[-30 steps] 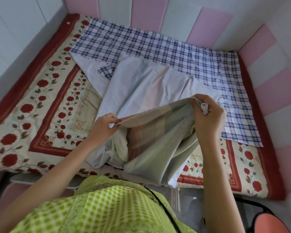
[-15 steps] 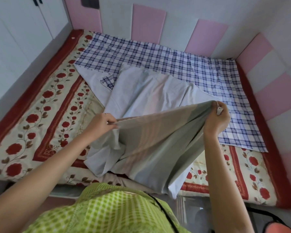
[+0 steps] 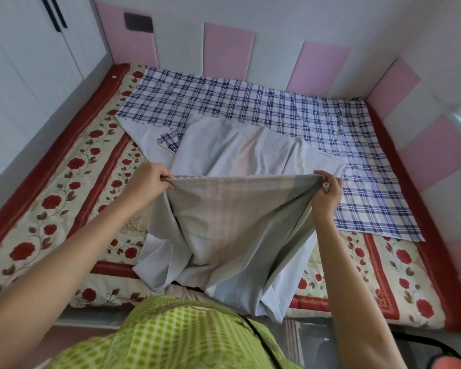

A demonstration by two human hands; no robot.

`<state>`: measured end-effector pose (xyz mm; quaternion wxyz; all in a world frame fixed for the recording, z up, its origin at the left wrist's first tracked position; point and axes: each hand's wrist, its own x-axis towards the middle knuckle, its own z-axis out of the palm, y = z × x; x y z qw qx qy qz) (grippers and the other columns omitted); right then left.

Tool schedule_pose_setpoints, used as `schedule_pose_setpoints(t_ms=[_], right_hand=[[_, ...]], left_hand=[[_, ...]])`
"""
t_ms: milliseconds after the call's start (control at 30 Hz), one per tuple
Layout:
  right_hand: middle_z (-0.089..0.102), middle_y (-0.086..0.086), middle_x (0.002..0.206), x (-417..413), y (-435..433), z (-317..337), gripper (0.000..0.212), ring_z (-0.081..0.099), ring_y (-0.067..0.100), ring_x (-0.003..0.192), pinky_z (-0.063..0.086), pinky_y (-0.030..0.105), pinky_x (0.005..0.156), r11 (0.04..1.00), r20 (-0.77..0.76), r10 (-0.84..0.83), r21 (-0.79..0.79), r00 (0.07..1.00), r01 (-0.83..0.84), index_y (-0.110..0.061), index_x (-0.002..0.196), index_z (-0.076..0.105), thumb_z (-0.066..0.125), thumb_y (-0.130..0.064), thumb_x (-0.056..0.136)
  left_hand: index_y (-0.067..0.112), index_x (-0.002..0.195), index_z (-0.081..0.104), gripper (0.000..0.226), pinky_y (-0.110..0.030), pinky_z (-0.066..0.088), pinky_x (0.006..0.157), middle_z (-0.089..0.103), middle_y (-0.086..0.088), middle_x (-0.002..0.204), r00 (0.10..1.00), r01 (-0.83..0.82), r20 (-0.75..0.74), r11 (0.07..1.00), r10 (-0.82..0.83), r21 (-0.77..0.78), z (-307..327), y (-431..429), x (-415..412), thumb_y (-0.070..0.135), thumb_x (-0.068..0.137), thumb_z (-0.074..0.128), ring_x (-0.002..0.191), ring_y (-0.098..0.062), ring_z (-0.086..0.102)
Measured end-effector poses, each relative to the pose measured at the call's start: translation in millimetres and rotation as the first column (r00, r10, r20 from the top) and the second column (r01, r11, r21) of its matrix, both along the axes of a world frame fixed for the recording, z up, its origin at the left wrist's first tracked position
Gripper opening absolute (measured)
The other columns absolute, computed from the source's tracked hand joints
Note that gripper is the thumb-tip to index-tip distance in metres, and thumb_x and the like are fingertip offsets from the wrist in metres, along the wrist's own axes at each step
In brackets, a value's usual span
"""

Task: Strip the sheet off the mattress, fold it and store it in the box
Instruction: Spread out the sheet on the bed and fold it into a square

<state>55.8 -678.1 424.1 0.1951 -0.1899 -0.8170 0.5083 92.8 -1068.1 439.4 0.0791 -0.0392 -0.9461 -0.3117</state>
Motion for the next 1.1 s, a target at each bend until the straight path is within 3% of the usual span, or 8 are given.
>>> schedule_pose_setpoints(t_ms=[100, 233, 300, 467, 600, 867, 967, 1100], right_hand=[[0.044, 0.0, 0.098, 7, 9, -2, 0.058, 0.046, -0.003, 0.09, 0.034, 0.001, 0.085, 0.977, -0.008, 0.178, 0.121, 0.984, -0.176, -0.008, 0.102, 0.07, 0.03, 0.024, 0.074], [0.052, 0.009, 0.099, 11, 13, -4, 0.058, 0.051, 0.013, 0.091, 0.038, 0.003, 0.08, 0.916, -0.006, 0.365, 0.183, 0.931, -0.358, -0.017, 0.089, 0.065, 0.034, 0.027, 0.069], [0.055, 0.006, 0.093, 9, 13, -7, 0.06, 0.053, 0.008, 0.088, 0.038, 0.005, 0.08, 0.861, 0.012, 0.466, 0.224, 0.884, -0.457, -0.023, 0.079, 0.063, 0.036, 0.029, 0.066], [0.059, -0.001, 0.091, 8, 9, -14, 0.04, 0.057, 0.017, 0.08, 0.044, 0.031, 0.07, 0.69, 0.235, 0.579, 0.369, 0.781, -0.622, -0.021, 0.09, 0.073, 0.055, 0.014, 0.081], [0.063, -0.005, 0.082, 14, 7, -8, 0.021, 0.058, 0.001, 0.075, 0.041, 0.012, 0.068, 0.728, 0.21, 0.619, 0.209, 0.757, -0.654, -0.031, 0.084, 0.072, 0.072, -0.01, 0.082], [0.057, -0.006, 0.078, 4, 4, -18, 0.021, 0.052, -0.001, 0.066, 0.042, 0.015, 0.064, 0.92, 0.132, 0.376, 0.065, 0.917, -0.387, -0.015, 0.093, 0.066, 0.063, 0.004, 0.085], [0.057, 0.002, 0.095, 3, 2, -12, 0.032, 0.054, 0.0, 0.079, 0.04, 0.004, 0.067, 0.958, 0.054, 0.283, 0.028, 0.958, -0.285, -0.011, 0.105, 0.068, 0.048, 0.009, 0.09], [0.056, 0.0, 0.101, 0, -6, 2, 0.043, 0.052, 0.007, 0.087, 0.04, 0.009, 0.073, 0.997, -0.067, 0.063, -0.047, 0.996, -0.066, -0.018, 0.094, 0.067, 0.036, 0.011, 0.086]], left_hand=[[-0.001, 0.093, 0.073, 0.021, -0.034, 0.053, 0.08, 0.072, -0.016, 0.088, 0.999, 0.032, 0.027, 0.999, -0.031, -0.036, 4, -14, -8, 0.005, 0.074, 0.076, 0.081, -0.027, 0.067], [-0.002, 0.097, 0.072, 0.017, -0.033, 0.047, 0.088, 0.071, -0.017, 0.099, 0.999, -0.042, 0.017, 0.994, 0.044, -0.099, 5, -26, -18, -0.004, 0.084, 0.062, 0.092, -0.029, 0.065], [-0.003, 0.098, 0.071, 0.019, -0.034, 0.047, 0.088, 0.07, -0.019, 0.1, 0.994, -0.11, -0.015, 0.985, 0.109, -0.131, 4, -34, -25, -0.005, 0.086, 0.058, 0.093, -0.03, 0.065], [-0.001, 0.099, 0.072, 0.021, -0.034, 0.048, 0.083, 0.07, -0.018, 0.102, 0.986, -0.17, -0.032, 0.972, 0.167, -0.162, 12, -44, -40, -0.004, 0.088, 0.054, 0.091, -0.031, 0.064], [0.001, 0.093, 0.074, 0.014, -0.033, 0.049, 0.082, 0.072, -0.016, 0.095, 0.99, -0.144, -0.019, 0.978, 0.142, -0.153, 20, -56, -41, -0.001, 0.083, 0.065, 0.085, -0.028, 0.066], [0.007, 0.085, 0.067, 0.011, -0.03, 0.044, 0.061, 0.069, -0.008, 0.081, 0.979, -0.203, -0.05, 0.966, 0.198, -0.159, 12, -56, -40, 0.001, 0.077, 0.07, 0.068, -0.021, 0.058], [0.013, 0.092, 0.05, 0.027, -0.032, 0.047, 0.057, 0.06, 0.0, 0.077, 0.997, -0.062, 0.038, 0.972, 0.073, -0.228, 7, -51, -41, 0.001, 0.075, 0.066, 0.069, -0.021, 0.059], [0.015, 0.077, 0.055, 0.017, -0.027, 0.034, 0.054, 0.06, -0.002, 0.078, 0.995, -0.022, 0.086, 0.951, 0.051, -0.308, -13, -47, -39, -0.001, 0.073, 0.061, 0.068, -0.022, 0.055]])
